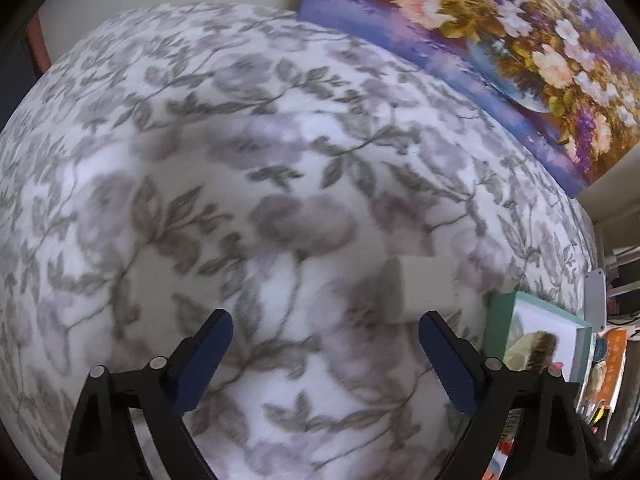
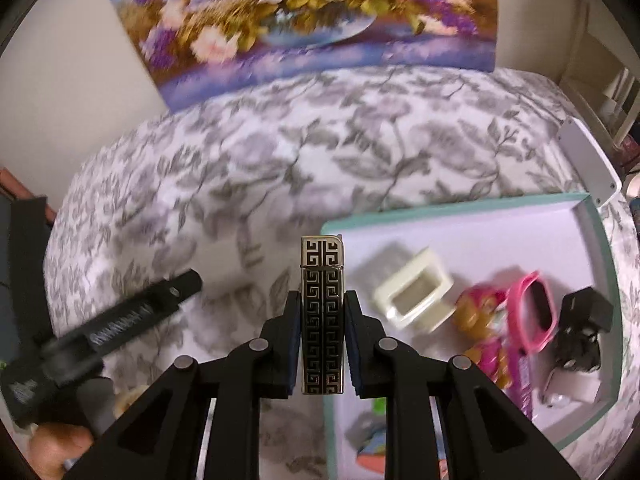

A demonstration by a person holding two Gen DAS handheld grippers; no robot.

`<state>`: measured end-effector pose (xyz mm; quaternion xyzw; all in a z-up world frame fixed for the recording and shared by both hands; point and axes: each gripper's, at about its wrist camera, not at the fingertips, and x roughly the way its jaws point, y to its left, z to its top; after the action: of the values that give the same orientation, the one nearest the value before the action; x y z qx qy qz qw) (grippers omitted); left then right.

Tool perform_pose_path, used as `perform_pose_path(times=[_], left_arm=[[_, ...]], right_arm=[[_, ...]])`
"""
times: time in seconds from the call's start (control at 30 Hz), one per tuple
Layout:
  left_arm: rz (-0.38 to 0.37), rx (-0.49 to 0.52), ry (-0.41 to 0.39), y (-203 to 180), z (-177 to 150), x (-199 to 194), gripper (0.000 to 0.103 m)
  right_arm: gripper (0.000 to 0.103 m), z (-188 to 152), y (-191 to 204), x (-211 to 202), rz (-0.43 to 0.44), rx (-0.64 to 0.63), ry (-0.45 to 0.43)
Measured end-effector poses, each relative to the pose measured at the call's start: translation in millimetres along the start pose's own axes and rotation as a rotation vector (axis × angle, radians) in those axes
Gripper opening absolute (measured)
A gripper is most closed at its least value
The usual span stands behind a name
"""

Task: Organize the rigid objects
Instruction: 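Grasp the white plug with the left tool while the right tool holds the case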

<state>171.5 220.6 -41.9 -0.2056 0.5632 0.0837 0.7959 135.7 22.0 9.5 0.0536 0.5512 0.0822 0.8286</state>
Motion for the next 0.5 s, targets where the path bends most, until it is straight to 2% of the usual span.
perform_pose_path(times=[0.17, 0.23, 0.5], left_arm=[[0.001, 0.073, -0.034, -23.6, 5.4, 19.3, 0.086], [-0.009, 0.083, -0.042, -26.9, 3.7, 18.9, 0.077], [-0.037, 0.126, -0.071, -40.8, 4.0, 18.3, 0.076]], right_arm=[[0.021, 14.1, -10.4, 10.0, -0.004, -0.001, -0.023], [0.021, 17.6, -11.5, 15.5, -0.002, -0.005, -0.022], [0.021, 22.0, -13.1, 25.4, -0.011, -0.007, -0.021]])
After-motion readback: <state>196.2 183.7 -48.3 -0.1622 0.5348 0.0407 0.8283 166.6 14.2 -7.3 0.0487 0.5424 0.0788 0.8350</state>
